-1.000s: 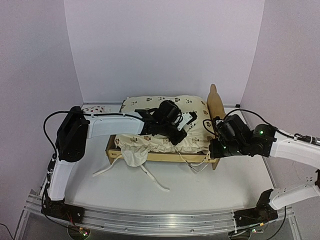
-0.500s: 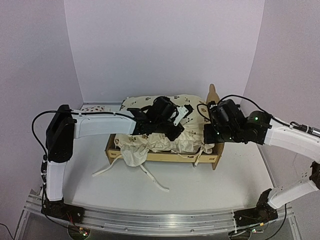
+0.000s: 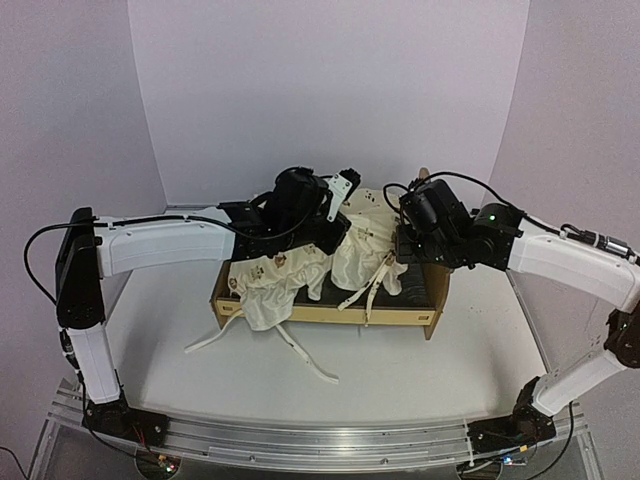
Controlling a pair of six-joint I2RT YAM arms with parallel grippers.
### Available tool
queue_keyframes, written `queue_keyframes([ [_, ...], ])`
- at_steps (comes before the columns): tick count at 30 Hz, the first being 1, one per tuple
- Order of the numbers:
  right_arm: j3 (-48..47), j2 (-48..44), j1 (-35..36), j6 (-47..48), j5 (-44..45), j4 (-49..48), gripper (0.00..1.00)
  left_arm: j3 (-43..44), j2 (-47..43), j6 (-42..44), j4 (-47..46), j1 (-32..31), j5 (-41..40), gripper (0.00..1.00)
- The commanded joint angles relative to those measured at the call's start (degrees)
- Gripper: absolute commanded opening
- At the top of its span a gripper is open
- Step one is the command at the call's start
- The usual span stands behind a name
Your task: Set up the pet bed
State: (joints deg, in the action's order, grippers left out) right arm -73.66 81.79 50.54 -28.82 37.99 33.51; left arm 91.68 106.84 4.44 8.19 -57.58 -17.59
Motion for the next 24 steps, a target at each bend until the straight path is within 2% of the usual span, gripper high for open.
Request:
queue_keyframes([
  [1,-0.4,1.1,-0.1,-0.3,2.2,0.2,0.0,-1.4,-4.5,-0.7,-2.8,0.5,-5.1,0.0],
  [9,2.8,1.1,-0.1,0.3,-3.9,1.3,0.0,-2.3,-3.4,-0.8,-2.7,0.5,-5.5,0.0],
  [13,2.9,1.9,-0.1,-0.3,2.4,3.3,0.0,-2.0,-2.5,-1.4,-4.6,0.5,-14.4,0.0],
  [16,1.2,2.0,0.0,0.7,5.7,3.5,0.0,-2.1,-2.4,1.1,-7.8,0.5,-20.3,0.0],
  [24,-5.3,5.0,-0.1,7.1,2.1,3.4,0.0,-4.7,-5.8,5.2,-17.4,0.6,-25.3,0.0],
])
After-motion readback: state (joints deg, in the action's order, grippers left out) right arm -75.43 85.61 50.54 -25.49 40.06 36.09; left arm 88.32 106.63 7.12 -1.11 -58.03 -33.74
